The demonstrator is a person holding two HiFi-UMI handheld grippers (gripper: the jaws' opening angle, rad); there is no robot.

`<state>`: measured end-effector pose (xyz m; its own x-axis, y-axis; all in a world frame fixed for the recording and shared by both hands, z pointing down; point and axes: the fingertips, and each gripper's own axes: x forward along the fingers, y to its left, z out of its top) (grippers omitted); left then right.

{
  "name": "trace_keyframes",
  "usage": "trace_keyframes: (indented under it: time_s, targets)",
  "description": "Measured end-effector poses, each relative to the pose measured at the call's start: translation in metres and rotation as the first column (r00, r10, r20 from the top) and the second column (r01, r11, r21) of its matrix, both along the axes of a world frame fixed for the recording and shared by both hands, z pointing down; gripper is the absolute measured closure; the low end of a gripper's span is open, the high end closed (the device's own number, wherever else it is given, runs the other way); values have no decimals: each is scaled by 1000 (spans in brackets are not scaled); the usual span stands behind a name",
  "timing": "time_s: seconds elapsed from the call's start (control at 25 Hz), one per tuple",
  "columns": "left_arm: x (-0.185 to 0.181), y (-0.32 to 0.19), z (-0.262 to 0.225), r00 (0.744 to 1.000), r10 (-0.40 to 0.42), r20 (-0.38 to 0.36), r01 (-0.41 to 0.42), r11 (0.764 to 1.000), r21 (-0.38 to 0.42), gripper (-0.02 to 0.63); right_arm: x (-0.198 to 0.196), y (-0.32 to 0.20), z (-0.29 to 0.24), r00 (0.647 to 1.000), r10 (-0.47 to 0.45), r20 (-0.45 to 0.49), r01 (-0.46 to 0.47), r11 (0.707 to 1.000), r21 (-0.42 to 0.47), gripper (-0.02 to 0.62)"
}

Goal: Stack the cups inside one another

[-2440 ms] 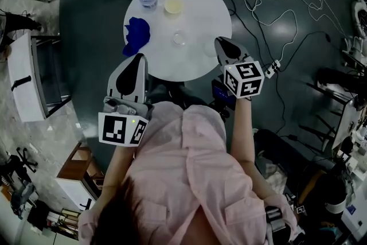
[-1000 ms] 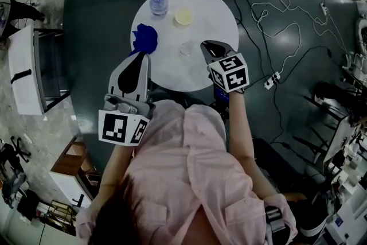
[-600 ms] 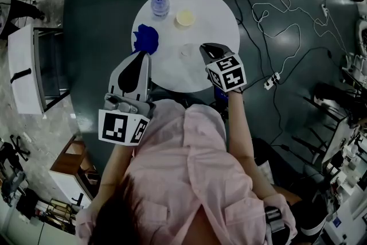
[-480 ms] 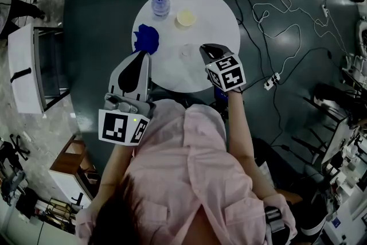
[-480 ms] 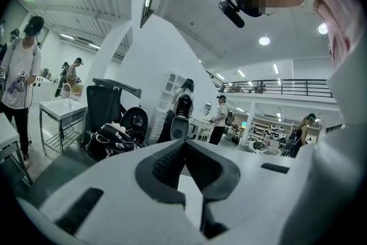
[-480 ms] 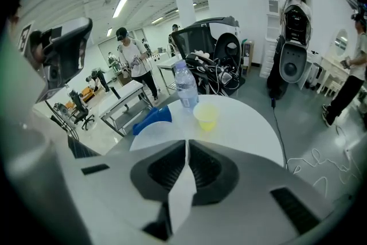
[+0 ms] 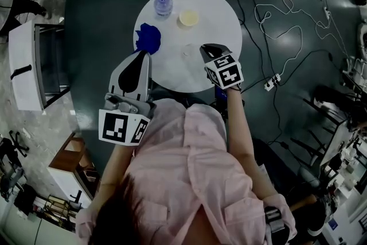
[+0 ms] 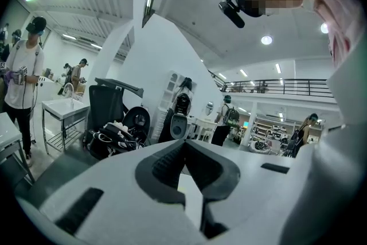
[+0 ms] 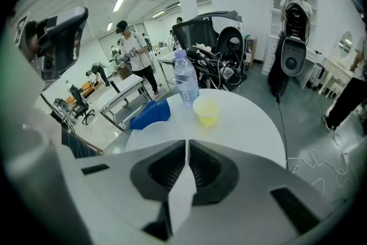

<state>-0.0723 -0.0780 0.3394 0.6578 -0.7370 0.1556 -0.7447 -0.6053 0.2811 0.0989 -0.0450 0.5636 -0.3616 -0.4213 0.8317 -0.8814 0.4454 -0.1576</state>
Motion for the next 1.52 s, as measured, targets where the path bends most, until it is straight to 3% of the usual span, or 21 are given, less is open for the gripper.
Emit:
trace_keyframes:
  time_s: [1.52]
  targets:
    - [4, 2, -1, 1000, -13, 13, 13, 1000, -1, 591, -3, 2, 25, 999, -41, -6, 41, 998, -42, 557]
